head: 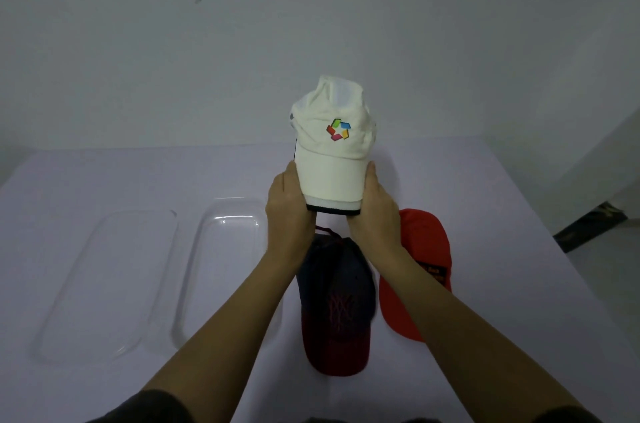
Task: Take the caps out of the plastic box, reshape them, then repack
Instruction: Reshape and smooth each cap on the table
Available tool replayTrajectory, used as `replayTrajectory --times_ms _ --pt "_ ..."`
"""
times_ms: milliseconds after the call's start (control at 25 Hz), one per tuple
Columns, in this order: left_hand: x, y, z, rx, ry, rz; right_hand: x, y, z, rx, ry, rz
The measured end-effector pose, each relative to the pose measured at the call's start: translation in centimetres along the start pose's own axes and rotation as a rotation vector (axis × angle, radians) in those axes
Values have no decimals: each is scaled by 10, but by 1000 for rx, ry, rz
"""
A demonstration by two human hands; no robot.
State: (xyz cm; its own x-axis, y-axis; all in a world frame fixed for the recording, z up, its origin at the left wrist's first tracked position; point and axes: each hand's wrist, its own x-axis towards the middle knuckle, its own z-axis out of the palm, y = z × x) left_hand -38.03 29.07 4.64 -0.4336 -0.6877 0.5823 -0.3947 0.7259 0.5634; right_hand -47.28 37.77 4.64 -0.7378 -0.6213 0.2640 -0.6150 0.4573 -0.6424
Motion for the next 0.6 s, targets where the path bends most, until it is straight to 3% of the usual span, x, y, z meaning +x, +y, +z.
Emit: replayTrajectory --times_ms 120,280,360,520,600 --pt "-4 0 2 -36 -20 -35 -2 -1 -1 -68 -37 -15" --pt "-14 6 9 -207 -56 -103 0 -8 -5 263 -180 -24" --pt "-16 10 10 -223 -64 -120 3 -11 -7 317 -263 3" --pt "-4 1 10 -62 -104 -81 7 1 -17 139 -361 -18" --pt "-2 -6 8 43 -134 -63 12 6 -18 -38 -288 -77"
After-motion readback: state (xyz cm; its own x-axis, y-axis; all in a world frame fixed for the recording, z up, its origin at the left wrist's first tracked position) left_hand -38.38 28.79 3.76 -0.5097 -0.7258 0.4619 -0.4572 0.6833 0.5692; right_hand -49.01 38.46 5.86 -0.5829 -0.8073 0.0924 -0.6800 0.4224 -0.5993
